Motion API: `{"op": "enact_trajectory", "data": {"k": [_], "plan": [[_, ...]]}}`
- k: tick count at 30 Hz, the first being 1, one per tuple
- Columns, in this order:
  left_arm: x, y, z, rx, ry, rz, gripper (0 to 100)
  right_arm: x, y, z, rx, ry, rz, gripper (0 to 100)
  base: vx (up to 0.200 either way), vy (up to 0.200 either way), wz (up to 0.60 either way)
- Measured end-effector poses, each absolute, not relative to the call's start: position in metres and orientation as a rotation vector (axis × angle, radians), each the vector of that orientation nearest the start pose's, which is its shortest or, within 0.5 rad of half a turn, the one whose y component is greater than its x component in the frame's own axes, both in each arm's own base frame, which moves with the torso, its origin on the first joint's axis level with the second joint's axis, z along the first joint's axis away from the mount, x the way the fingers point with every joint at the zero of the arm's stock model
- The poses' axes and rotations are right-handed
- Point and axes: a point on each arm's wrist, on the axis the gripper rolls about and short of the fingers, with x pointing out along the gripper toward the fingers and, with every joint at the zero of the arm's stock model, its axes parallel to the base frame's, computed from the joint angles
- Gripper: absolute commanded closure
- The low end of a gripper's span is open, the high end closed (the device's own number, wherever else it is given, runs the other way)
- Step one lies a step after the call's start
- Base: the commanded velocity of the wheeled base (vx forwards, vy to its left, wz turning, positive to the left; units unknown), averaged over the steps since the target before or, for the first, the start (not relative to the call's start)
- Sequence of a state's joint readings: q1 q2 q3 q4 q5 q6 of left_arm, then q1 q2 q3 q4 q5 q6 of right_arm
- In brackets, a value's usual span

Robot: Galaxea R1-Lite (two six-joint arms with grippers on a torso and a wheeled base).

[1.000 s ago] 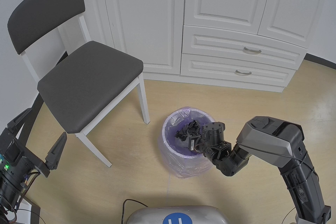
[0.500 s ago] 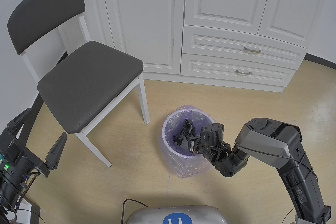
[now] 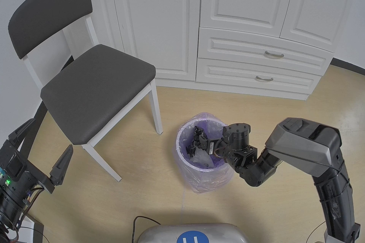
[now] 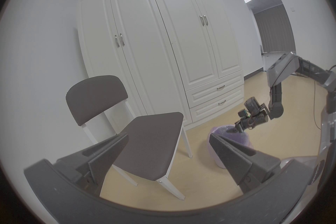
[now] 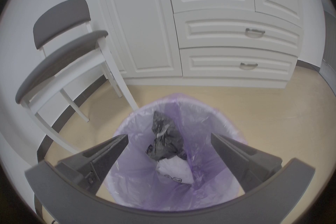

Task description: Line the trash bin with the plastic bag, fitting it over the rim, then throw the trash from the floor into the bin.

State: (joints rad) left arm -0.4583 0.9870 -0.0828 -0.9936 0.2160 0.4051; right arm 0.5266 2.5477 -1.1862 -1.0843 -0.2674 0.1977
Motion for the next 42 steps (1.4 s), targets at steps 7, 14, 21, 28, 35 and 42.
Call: {"op": "enact_trajectory", "data": {"k": [7, 14, 21, 28, 35, 42], "plan": [[0.095, -0.042, 0.168, 0.373, -0.129, -0.224, 0, 0.375, 0.202, 0.041, -0.013, 0.219, 0.223, 0, 0.000, 0.000, 0.00], [0.095, -0.042, 0.165, 0.379, -0.100, -0.232, 0, 0.338, 0.146, 0.081, -0.285, 0.215, 0.186, 0, 0.000, 0.000, 0.00], [0.096, -0.042, 0.160, 0.388, -0.054, -0.241, 0, 0.341, 0.083, 0.098, -0.356, 0.206, 0.081, 0, 0.000, 0.000, 0.00], [0.098, -0.043, 0.154, 0.400, -0.015, -0.249, 0, 0.346, 0.050, 0.093, -0.382, 0.225, 0.097, 0, 0.000, 0.000, 0.00], [0.099, -0.043, 0.151, 0.407, 0.002, -0.252, 0, 0.367, 0.043, 0.047, -0.408, 0.322, 0.151, 0, 0.000, 0.000, 0.00], [0.099, -0.044, 0.149, 0.412, 0.017, -0.254, 0, 0.403, 0.048, -0.018, -0.404, 0.420, 0.191, 0, 0.000, 0.000, 0.00]]}}
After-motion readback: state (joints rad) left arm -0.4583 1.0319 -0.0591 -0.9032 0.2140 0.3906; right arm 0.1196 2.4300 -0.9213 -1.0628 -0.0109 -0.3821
